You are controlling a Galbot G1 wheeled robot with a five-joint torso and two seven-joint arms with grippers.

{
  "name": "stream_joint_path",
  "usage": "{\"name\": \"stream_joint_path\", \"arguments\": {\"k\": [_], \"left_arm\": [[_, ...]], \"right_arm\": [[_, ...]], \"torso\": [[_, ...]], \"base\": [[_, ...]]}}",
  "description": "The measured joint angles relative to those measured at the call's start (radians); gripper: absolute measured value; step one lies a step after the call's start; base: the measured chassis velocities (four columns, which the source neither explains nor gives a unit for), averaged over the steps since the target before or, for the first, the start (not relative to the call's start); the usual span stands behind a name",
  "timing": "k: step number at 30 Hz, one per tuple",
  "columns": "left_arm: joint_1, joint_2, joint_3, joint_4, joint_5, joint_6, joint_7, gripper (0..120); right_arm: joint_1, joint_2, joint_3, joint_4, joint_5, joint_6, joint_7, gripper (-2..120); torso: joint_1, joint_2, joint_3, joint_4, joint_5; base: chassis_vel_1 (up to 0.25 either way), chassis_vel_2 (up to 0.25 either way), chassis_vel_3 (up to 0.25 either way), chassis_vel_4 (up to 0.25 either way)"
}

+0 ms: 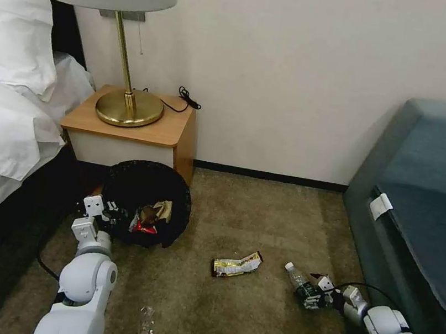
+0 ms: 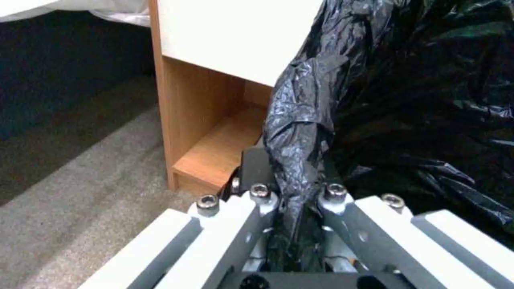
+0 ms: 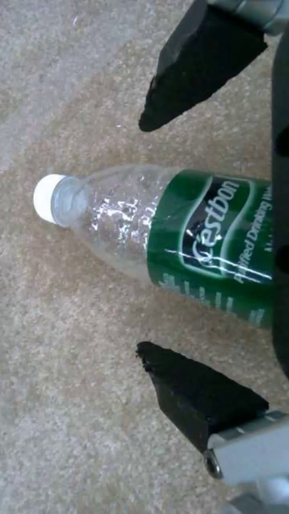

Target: Pick up the trash bin, then pick up the garbage on the floor and place it into the trash bin.

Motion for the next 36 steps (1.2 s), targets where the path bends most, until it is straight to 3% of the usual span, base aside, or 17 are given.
{"name": "stream_joint_path", "arguments": {"k": [36], "left_arm": [[-0.005,0.000,0.006,0.013,0.003,-0.003,0.002,2]], "right_arm": [[0.007,0.004,0.002,-0.015,0.002,0.000,0.016,100]], "torso": [[0.000,0.000,0.000,-0.0001,0.0000]], "base": [[0.000,0.000,0.000,0.000]]}}
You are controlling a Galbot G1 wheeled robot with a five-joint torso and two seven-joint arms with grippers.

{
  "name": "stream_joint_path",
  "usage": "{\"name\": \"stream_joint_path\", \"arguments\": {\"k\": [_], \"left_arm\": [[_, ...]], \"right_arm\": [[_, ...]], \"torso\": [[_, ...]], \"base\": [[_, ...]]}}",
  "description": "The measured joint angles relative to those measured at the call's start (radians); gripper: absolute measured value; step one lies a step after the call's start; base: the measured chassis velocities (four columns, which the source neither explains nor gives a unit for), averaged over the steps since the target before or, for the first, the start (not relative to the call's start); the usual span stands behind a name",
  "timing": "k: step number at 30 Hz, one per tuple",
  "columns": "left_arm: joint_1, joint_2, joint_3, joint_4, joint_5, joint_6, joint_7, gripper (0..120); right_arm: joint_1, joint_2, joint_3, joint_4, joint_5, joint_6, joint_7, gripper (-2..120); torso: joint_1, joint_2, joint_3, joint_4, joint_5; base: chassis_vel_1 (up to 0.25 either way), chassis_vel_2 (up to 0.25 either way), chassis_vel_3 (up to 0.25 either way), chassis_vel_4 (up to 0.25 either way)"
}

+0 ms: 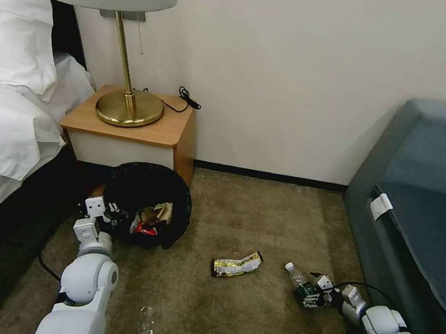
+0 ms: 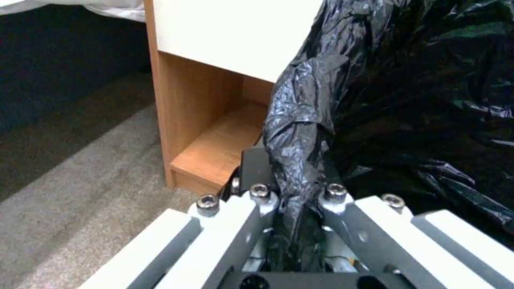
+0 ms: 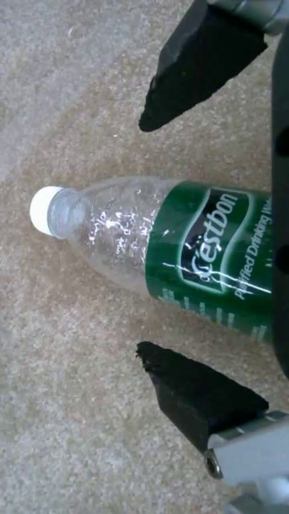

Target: Pick up the trash bin, then pick up the garbage on the floor and place it into the trash bin.

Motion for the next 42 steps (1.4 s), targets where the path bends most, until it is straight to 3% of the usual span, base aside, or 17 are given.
{"name": "stream_joint_path", "arguments": {"k": [8,13,18,19,20,33,35,42], "left_arm": [[0.002,0.000,0.001,-0.001,0.000,-0.001,0.000,2],[0.002,0.001,0.000,-0.002,0.000,-0.001,0.000,2],[0.001,0.000,0.000,-0.002,0.000,-0.001,0.000,2],[0.001,0.000,0.000,-0.002,0.000,-0.001,0.000,2],[-0.001,0.000,0.000,-0.002,0.000,-0.001,0.000,2],[-0.005,0.000,0.000,0.000,-0.001,-0.001,0.000,2],[-0.005,0.000,-0.001,0.000,-0.001,-0.001,0.000,2],[-0.004,0.000,-0.001,-0.002,-0.002,-0.001,0.000,2]], "right_arm": [[-0.003,-0.004,0.004,0.003,0.001,0.000,0.000,100],[-0.003,-0.002,0.005,0.001,0.002,0.002,0.003,88],[-0.001,0.000,0.004,-0.003,0.002,0.002,0.003,62],[-0.001,0.000,0.004,-0.003,0.002,0.002,0.003,62],[0.000,-0.001,0.004,-0.003,0.002,0.002,0.004,54],[0.008,0.001,0.005,-0.008,0.005,0.004,0.007,13],[0.008,0.001,0.005,-0.011,0.005,0.003,0.007,0],[0.006,0.001,0.008,-0.005,0.007,0.003,0.012,0]], "torso": [[0.000,0.000,0.000,0.0000,-0.0001],[0.000,0.000,0.000,0.0000,0.0000],[0.000,0.000,0.000,0.0000,0.0000],[0.000,0.000,0.000,0.0000,0.0000],[0.000,0.000,0.000,0.0000,-0.0001],[0.000,0.000,0.000,0.0000,-0.0004],[0.000,0.000,0.000,0.0002,0.0001],[0.000,0.000,0.000,0.0000,0.0001]], "base": [[0.000,0.000,0.000,0.000],[0.000,0.000,0.000,0.000],[0.000,0.000,0.000,0.000],[0.000,0.000,0.000,0.000],[0.000,0.000,0.000,0.000],[0.000,0.000,0.000,0.000],[0.000,0.000,0.000,0.000],[0.000,0.000,0.000,0.000]]}}
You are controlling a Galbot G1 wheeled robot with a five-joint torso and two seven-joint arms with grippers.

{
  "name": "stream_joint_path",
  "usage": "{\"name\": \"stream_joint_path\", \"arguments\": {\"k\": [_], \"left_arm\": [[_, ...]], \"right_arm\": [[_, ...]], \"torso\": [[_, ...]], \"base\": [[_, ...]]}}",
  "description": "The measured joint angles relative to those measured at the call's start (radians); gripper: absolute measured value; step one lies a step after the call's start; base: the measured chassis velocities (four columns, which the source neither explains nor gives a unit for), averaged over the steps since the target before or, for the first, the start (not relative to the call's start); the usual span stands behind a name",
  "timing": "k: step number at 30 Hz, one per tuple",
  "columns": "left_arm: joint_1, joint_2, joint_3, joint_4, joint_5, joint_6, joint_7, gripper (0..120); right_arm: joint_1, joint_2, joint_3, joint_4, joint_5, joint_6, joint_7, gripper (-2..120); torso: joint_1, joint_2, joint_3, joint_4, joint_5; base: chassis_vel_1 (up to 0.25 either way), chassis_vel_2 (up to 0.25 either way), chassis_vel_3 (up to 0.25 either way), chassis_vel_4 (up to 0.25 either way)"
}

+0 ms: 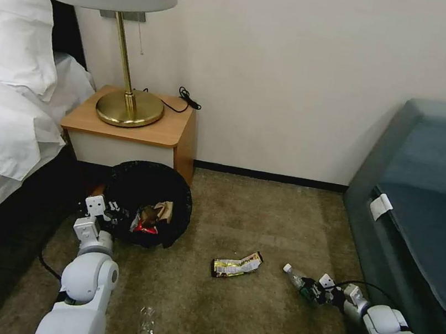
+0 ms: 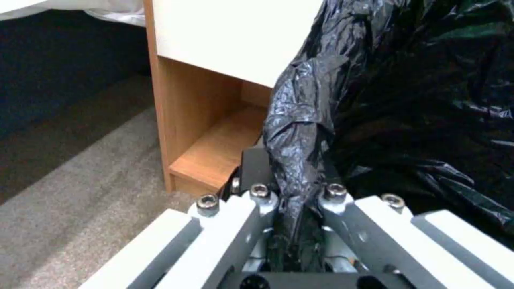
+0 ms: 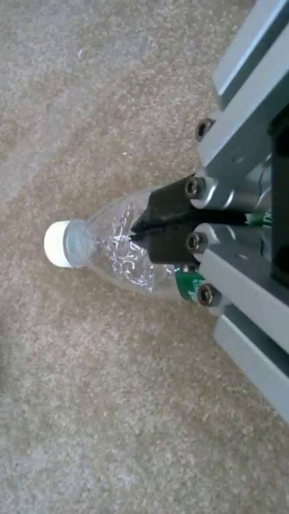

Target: Pick up the trash bin, then pick up the garbage on the floor and place it into the trash bin.

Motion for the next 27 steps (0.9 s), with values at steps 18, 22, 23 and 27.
{"name": "stream_joint_path", "arguments": {"k": [18,22,23,27], "left_arm": [[0.014,0.005,0.004,-0.011,-0.001,0.001,0.000,2],[0.017,0.008,0.001,-0.022,-0.003,0.003,0.000,2],[0.018,0.009,0.000,-0.024,-0.004,0.003,0.000,2],[0.025,0.010,-0.002,-0.028,-0.005,0.003,0.000,2]], "right_arm": [[0.003,0.059,-0.086,0.294,0.185,0.022,0.228,0],[-0.009,0.062,-0.104,0.376,0.199,0.009,0.247,0],[-0.012,0.060,-0.106,0.389,0.201,0.006,0.248,0],[-0.019,0.044,-0.107,0.413,0.202,0.000,0.251,0]], "torso": [[0.000,0.000,0.000,0.0001,-0.0003],[0.000,0.000,0.000,0.0001,-0.0003],[0.000,0.000,0.000,0.0001,-0.0002],[0.000,0.000,0.000,0.0001,-0.0002]], "base": [[0.000,0.000,0.000,0.000],[0.000,0.000,0.000,0.000],[0.000,0.000,0.000,0.000],[0.000,0.000,0.000,0.000]]}}
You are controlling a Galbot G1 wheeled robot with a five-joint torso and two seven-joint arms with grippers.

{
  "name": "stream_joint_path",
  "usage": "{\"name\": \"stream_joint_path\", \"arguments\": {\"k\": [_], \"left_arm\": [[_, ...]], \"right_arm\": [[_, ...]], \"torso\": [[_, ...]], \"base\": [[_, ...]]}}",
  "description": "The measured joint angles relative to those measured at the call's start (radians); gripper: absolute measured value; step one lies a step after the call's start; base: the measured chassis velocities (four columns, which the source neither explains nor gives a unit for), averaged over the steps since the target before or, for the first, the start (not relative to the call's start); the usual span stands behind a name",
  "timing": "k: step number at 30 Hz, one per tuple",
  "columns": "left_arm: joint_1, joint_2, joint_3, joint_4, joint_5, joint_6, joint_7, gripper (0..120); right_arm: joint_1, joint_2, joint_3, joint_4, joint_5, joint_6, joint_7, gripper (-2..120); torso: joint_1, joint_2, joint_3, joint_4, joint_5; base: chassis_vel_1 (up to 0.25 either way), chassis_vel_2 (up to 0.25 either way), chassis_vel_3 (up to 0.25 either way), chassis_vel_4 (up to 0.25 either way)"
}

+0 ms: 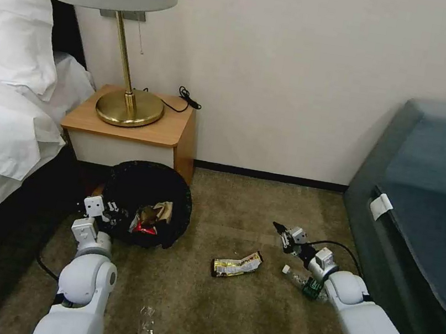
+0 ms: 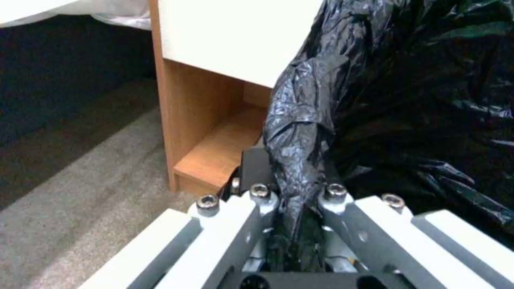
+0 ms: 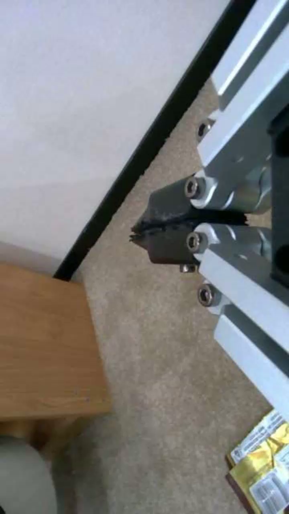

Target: Pick up the trash bin, then pick up the garbage on the floor and place it into the trash bin.

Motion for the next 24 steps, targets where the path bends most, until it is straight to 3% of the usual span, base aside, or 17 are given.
{"name": "stream_joint_path", "arguments": {"k": [5,10,16,18,19,21,23,24], "left_arm": [[0.003,-0.002,0.003,-0.001,0.000,0.000,0.000,2],[0.002,-0.002,0.007,-0.003,0.001,0.000,0.000,2],[0.002,-0.002,0.007,-0.003,0.001,0.000,0.000,2],[0.002,-0.006,0.007,0.000,0.002,-0.001,0.000,2],[0.002,-0.006,0.007,0.000,0.002,-0.001,0.000,2],[0.002,-0.009,0.009,0.006,0.004,-0.002,0.000,2],[0.002,-0.009,0.010,0.007,0.005,-0.002,0.000,2],[-0.001,-0.010,0.011,0.008,0.005,-0.003,0.000,2]], "right_arm": [[-0.014,-0.027,0.016,-0.011,-0.026,-0.005,0.001,0],[-0.035,-0.095,-0.012,-0.073,-0.072,0.000,-0.021,19],[-0.039,-0.134,-0.049,-0.099,-0.085,0.008,-0.056,30],[-0.037,-0.153,-0.060,-0.111,-0.091,0.007,-0.110,45],[-0.037,-0.153,-0.060,-0.111,-0.091,0.007,-0.110,45],[-0.023,-0.154,-0.060,-0.135,-0.113,0.011,-0.181,59],[-0.017,-0.153,-0.060,-0.144,-0.120,0.016,-0.195,62],[0.000,-0.148,-0.061,-0.170,-0.137,0.025,-0.232,71]], "torso": [[0.000,0.000,0.000,0.0000,0.0000],[0.000,0.000,0.000,-0.0003,0.0003],[0.000,0.000,0.000,-0.0005,0.0004],[0.000,0.000,0.000,-0.0003,0.0002],[0.000,0.000,0.000,-0.0003,0.0002],[0.000,0.000,0.000,0.0000,0.0003],[0.000,0.000,0.000,-0.0001,0.0002],[0.000,0.000,0.000,-0.0001,0.0002]], "base": [[0.000,0.000,0.000,0.000],[0.000,0.000,0.000,0.000],[0.000,0.000,0.000,0.000],[0.000,0.000,0.000,0.000],[0.000,0.000,0.000,0.000],[0.000,0.000,0.000,0.000],[0.000,0.000,0.000,0.000],[0.000,0.000,0.000,0.000]]}}
